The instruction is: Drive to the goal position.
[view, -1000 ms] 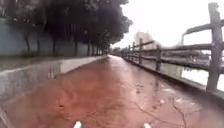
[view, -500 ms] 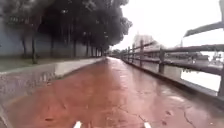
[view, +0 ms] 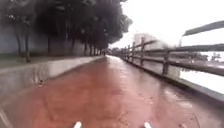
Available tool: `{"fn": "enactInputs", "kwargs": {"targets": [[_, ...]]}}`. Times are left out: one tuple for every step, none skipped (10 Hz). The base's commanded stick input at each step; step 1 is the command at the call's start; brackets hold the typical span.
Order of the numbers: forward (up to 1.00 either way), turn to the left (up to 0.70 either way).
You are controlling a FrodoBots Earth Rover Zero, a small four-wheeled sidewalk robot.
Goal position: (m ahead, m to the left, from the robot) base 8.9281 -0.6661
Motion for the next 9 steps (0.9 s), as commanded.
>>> {"fn": "enactInputs", "kwargs": {"targets": [[0.5, 0.05], [0.5, 0.05], [0.5, 0.05], [0.5, 0.04], [0.5, 0.04], [0.5, 0.04], [0.5, 0.04], [0.5, 0.04], [0.5, 0.04]]}}
